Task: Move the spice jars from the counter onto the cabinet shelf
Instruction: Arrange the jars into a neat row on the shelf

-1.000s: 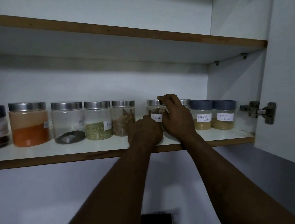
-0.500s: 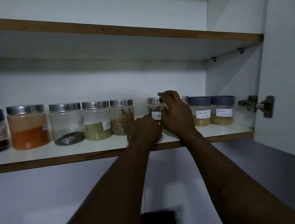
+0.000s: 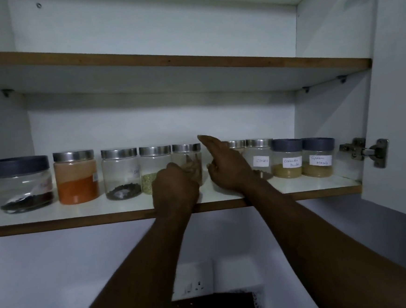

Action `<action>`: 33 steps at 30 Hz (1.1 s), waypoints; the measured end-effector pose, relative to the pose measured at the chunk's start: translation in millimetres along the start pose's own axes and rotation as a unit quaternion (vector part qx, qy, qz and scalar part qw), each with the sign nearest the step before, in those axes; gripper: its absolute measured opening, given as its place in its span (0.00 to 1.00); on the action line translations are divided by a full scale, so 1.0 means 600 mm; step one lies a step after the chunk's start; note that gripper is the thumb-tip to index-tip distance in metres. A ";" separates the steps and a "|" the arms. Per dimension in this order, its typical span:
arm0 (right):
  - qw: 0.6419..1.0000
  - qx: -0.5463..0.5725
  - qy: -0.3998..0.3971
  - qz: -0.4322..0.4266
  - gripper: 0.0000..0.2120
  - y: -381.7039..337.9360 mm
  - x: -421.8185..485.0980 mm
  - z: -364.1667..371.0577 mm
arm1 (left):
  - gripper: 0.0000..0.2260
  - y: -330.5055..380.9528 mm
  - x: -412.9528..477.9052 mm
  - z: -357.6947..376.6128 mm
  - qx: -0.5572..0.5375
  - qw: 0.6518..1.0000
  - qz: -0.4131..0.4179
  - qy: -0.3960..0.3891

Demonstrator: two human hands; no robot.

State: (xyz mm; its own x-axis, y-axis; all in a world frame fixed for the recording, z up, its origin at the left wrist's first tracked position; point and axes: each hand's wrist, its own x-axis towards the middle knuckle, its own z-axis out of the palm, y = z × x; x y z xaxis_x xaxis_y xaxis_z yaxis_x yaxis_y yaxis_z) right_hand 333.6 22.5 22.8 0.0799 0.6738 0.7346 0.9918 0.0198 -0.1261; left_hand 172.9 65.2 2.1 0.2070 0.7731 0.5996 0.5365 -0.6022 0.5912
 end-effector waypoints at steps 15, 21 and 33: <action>0.988 0.054 0.143 0.001 0.28 -0.013 0.006 0.011 | 0.26 0.005 0.023 0.034 0.079 0.991 0.031 -0.099; 0.985 0.042 0.167 -0.019 0.29 -0.013 0.003 0.013 | 0.32 -0.001 0.058 0.042 0.114 0.974 0.064 -0.186; 0.985 0.036 0.170 -0.012 0.20 -0.009 0.006 0.015 | 0.32 -0.002 0.081 0.066 0.170 0.959 0.115 -0.193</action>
State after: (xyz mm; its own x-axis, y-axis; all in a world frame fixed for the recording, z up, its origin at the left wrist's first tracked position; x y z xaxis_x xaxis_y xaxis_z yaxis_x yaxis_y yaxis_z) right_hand 327.7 31.6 20.2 0.0971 0.3863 0.9172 0.9852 0.0934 -0.1436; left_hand 214.8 111.4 8.9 0.6046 0.6830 0.4098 0.6625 -0.7168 0.2174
